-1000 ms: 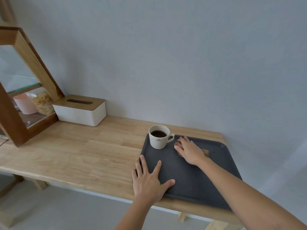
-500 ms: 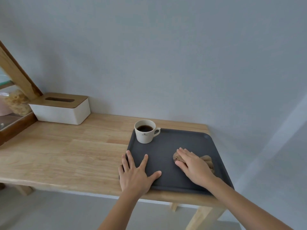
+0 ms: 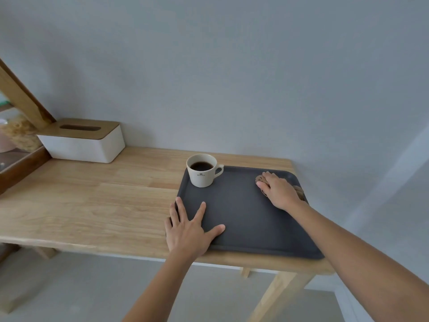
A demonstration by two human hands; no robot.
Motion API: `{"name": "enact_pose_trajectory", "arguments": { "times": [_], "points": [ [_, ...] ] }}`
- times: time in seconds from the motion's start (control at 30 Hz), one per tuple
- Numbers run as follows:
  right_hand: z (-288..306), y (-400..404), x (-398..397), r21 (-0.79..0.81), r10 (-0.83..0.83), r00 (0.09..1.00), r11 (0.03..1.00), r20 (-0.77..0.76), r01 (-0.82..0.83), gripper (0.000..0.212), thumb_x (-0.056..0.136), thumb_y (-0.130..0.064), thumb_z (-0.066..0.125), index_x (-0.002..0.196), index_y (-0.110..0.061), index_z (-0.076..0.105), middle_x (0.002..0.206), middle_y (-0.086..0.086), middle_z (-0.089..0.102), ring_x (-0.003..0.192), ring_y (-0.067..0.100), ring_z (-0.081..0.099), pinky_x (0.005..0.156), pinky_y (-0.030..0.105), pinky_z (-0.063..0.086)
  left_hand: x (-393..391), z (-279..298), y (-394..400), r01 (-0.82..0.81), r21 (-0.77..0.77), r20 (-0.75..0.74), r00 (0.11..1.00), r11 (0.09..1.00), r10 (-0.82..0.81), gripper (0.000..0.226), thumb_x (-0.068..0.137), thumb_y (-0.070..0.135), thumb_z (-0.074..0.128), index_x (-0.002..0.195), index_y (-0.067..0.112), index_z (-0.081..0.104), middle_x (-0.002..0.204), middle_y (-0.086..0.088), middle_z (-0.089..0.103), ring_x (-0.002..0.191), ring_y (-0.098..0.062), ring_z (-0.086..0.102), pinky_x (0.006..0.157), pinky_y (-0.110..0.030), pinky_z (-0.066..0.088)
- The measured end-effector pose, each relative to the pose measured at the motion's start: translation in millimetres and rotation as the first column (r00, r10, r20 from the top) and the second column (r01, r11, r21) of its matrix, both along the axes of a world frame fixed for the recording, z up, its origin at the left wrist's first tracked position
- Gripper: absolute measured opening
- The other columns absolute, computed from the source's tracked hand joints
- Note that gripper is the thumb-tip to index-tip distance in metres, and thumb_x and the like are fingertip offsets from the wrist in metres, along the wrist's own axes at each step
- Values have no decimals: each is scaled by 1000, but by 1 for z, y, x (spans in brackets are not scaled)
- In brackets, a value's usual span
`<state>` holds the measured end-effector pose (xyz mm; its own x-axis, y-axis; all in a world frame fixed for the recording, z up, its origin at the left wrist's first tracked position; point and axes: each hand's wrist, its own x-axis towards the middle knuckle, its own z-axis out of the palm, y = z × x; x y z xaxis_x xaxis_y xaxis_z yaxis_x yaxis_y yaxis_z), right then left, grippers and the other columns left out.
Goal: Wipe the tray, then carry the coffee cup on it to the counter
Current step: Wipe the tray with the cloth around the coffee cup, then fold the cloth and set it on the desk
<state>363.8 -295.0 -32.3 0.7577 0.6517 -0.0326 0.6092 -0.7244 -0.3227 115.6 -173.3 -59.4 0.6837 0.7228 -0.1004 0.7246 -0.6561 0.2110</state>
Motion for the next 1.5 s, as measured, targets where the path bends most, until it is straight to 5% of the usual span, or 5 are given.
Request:
{"name": "enact_pose_trajectory", "arguments": {
  "times": [0.57,0.7,0.83,1.03,1.5],
  "points": [
    [1,-72,-80,195,206,977,962,-57,-191,77,83,-65,17,143,-22,37,150,-3,39,145,13,23,120,32,15,-2,5,-2,15,-40,-1,1000,999,-15,90,68,88,20,146,46,4,157,-18,-21,144,-35,-20,117,-52,-2],
    [2,-97,-52,-152,24,996,988,81,-12,65,95,-54,25,145,-14,33,157,6,26,148,23,7,119,41,12,-3,9,-5,23,-29,12,1000,999,-23,103,56,91,0,147,43,2,157,-19,-19,144,-36,-22,115,-57,-10],
    [1,-108,-52,-91,36,999,995,-4,-36,32,93,-52,36,97,-28,56,131,4,56,144,27,23,115,44,22,-2,11,-7,45,-30,81,996,999,-42,114,48,89,-11,149,37,0,158,-18,-15,144,-33,-23,113,-61,-12],
    [28,-109,-82,161,123,992,980,-14,-119,29,92,-30,56,73,-22,36,64,-4,51,63,11,52,57,25,36,18,26,-27,215,-95,325,929,972,-173,61,95,53,28,149,32,12,161,-6,-6,147,-24,-14,115,-56,-8],
    [162,-24,-111,449,495,858,802,-133,-393,11,84,-21,68,91,-28,63,91,-6,71,86,13,67,78,30,51,10,125,26,626,-517,685,712,584,-157,41,74,30,78,111,20,65,108,3,67,104,-10,61,97,-36,47]
  ]
}}
